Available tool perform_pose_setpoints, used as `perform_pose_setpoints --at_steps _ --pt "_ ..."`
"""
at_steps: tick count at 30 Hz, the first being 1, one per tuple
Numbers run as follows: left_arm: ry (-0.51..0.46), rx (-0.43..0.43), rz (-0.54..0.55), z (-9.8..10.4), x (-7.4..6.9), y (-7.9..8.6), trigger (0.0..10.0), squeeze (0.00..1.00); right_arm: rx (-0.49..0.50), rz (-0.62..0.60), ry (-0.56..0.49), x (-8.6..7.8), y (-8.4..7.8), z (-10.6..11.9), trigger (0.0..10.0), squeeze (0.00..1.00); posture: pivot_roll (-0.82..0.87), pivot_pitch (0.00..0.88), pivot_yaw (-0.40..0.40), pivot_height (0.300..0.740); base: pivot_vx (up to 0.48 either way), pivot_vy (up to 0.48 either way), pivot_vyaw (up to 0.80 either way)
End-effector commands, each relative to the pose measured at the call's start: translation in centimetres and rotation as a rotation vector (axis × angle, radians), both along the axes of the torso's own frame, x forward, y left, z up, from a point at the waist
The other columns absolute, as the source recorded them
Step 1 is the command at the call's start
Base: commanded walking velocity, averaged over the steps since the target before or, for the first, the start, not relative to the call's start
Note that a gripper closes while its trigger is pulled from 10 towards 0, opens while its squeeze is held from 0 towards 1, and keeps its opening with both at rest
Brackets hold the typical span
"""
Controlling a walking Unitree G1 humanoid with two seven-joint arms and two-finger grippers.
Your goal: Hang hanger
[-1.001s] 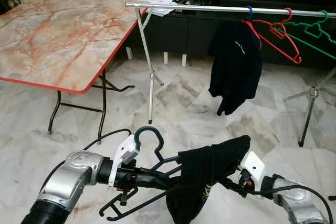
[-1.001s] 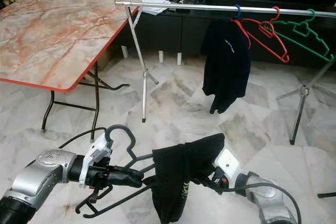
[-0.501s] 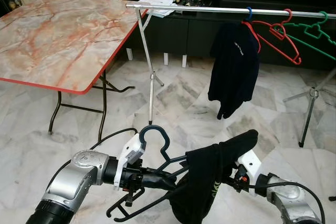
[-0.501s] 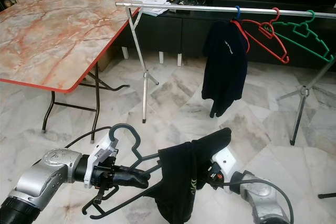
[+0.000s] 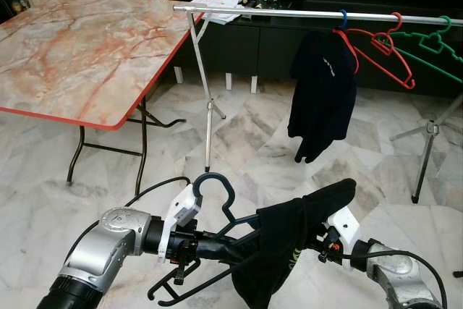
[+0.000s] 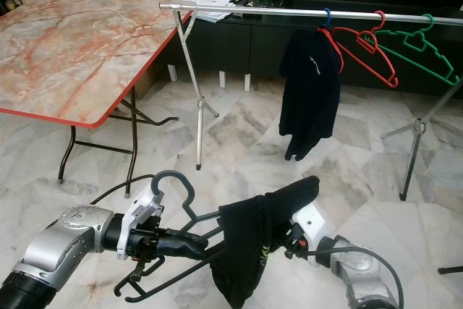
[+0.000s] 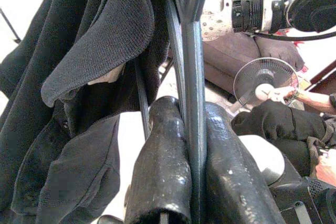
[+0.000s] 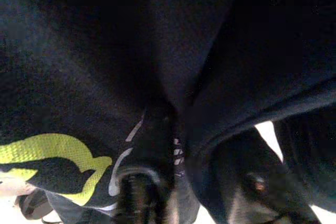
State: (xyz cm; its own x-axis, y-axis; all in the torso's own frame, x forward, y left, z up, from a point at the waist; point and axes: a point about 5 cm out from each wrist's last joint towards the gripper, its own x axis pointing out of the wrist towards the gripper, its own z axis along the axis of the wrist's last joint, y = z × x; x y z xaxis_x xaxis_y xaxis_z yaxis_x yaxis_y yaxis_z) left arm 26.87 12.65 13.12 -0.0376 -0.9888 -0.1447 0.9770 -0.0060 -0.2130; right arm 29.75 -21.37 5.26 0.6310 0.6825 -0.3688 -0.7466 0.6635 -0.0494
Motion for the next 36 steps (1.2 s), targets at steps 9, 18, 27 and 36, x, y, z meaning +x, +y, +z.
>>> perform_pose_setpoints --at_steps 9,18,27,36 --pt "-0.047 -0.038 -0.044 1.3 -0.2 -0.6 0.0 0.00 0.027 -0.009 -0.012 0.2 0.3 0.1 0.0 0.00 0.02 0.130 0.048 0.740 0.000 0.000 0.00" --pt "-0.045 -0.036 -0.046 1.3 -0.2 -0.6 0.0 0.00 0.055 -0.033 -0.019 0.4 0.2 0.3 0.0 0.00 0.02 0.133 0.048 0.740 0.000 0.000 0.00" --pt "-0.037 0.101 -0.016 -0.9 -0.2 0.3 0.0 0.00 0.047 -0.143 -0.076 1.1 -1.0 1.2 0.0 0.00 0.02 0.136 0.047 0.740 0.000 0.000 0.00" --pt "-0.055 0.331 0.106 -4.2 0.3 2.6 0.0 0.00 0.003 -0.132 -0.069 0.7 -2.3 1.5 0.0 0.00 0.01 0.137 0.046 0.740 0.000 0.000 0.00"
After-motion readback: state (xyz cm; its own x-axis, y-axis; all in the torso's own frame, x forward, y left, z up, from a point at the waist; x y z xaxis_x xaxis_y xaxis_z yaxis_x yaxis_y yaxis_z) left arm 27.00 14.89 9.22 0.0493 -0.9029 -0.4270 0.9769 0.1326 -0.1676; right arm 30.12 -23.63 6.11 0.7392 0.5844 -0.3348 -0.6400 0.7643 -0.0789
